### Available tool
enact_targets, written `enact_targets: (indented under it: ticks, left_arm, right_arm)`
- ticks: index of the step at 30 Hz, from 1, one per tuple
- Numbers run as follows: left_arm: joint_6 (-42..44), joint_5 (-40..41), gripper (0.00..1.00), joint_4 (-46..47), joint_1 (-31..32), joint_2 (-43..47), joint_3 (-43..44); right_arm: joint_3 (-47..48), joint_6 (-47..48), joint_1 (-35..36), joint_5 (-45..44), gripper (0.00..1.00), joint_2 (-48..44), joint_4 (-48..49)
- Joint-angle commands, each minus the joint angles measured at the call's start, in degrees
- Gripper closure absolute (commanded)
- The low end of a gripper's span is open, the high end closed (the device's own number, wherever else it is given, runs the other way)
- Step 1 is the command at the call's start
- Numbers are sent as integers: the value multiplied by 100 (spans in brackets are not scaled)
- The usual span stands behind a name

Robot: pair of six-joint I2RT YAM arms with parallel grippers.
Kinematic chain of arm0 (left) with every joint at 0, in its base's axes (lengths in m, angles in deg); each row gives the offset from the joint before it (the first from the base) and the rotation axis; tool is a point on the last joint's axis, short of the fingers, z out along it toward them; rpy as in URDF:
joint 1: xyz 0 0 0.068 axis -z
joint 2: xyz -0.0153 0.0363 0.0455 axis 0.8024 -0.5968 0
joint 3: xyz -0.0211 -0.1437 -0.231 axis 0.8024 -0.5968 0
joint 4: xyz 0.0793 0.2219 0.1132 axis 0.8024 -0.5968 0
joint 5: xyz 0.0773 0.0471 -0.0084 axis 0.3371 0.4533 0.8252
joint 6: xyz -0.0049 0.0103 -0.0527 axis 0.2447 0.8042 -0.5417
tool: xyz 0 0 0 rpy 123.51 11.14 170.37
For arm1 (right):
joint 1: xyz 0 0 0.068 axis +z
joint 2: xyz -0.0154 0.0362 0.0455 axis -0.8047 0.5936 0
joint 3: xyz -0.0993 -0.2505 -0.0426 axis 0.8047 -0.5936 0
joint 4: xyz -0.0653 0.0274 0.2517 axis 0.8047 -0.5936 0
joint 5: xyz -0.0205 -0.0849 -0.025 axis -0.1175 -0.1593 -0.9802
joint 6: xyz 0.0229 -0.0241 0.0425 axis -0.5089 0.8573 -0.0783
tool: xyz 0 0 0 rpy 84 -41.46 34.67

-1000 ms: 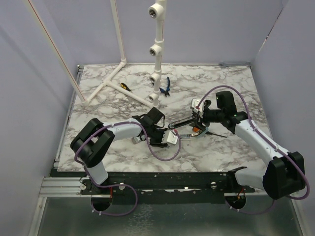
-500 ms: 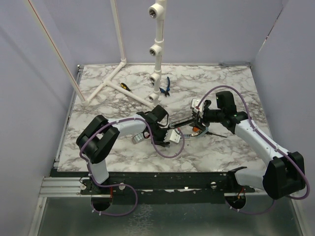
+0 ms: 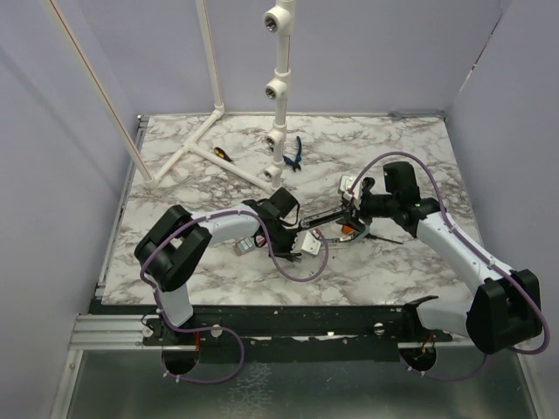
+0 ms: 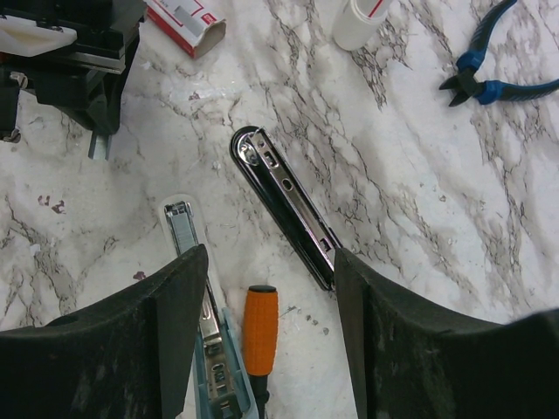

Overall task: Load the staples into the stapler
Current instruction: Pick up the staple from the center of the board.

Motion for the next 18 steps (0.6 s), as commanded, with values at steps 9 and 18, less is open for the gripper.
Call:
enact_targets:
  ticks: [9, 18]
  left_arm:
    - [-1722, -1102, 92, -22, -690, 878, 159]
    - [-3642, -1747, 94, -301, -1017, 885, 1191]
  right_arm:
    - [-1, 637, -119, 560, 36, -319, -122]
    - [-39, 1389, 194, 388, 36, -672, -144]
